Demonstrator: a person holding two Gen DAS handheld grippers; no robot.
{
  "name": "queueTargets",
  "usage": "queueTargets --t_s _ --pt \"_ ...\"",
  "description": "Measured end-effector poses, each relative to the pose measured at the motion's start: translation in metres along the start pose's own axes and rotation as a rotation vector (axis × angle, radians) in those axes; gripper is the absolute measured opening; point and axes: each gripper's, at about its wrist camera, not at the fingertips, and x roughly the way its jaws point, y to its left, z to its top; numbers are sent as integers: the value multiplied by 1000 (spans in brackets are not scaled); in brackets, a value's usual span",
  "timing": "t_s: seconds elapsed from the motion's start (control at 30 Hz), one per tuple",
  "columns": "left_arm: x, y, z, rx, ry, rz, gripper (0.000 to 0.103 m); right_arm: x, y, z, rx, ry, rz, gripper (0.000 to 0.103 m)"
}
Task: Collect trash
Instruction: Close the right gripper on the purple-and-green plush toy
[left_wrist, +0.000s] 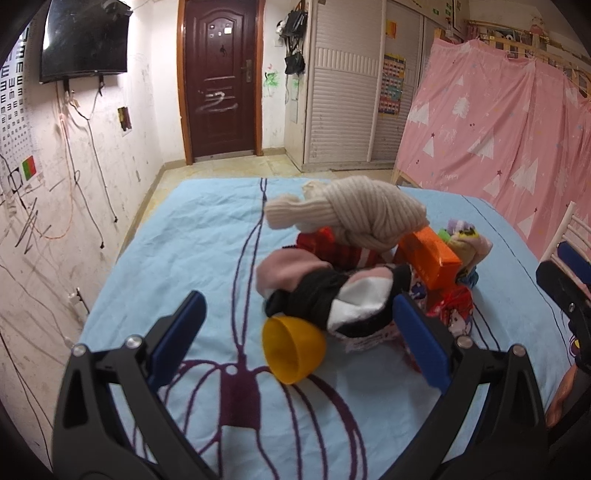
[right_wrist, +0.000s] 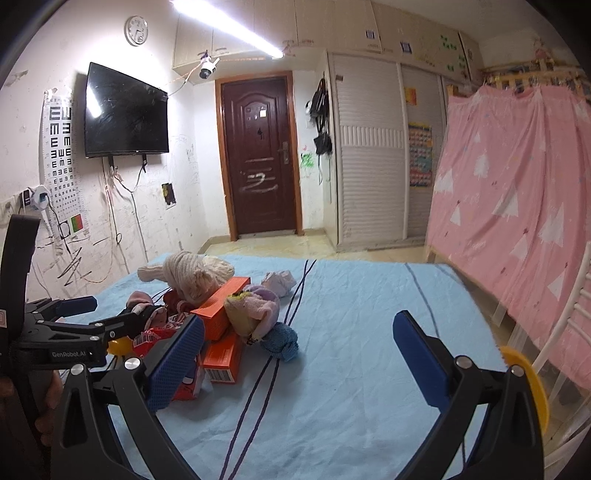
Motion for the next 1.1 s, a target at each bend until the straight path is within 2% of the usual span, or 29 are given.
queueTargets --t_s 0.17,0.27,0.43,0.53,0.63,0.8,0.87,0.9,0.97,1.03,1.1 --pt "-2 4 10 11 45 -41 87 11 -6 7 17 73 57 95" --pt "-4 0 14 30 65 -59 81 16 -6 12 2 102 78 91" --pt "-3 -5 16 57 86 -83 81 28 -8 18 17 168 153 72" --pt "3 -2 20 65 110 -104 82 39 -3 20 -1 208 178 71" --pt "8 -3 25 103 108 -106 88 52 5 22 -24 230 178 71" --pt "17 -2 34 150 118 -133 88 73 9 28 -22 268 188 71" --pt "20 -1 35 170 126 -152 86 81 10 30 -12 294 206 63" --pt "21 -1 34 177 134 -166 79 83 11 31 -10 302 207 57" --pt "23 1 34 179 145 -184 74 88 12 30 -2 318 211 45" --pt "24 2 34 169 147 -210 64 91 10 31 18 323 222 27" --pt "23 4 34 162 140 -216 60 92 8 32 27 326 231 20"
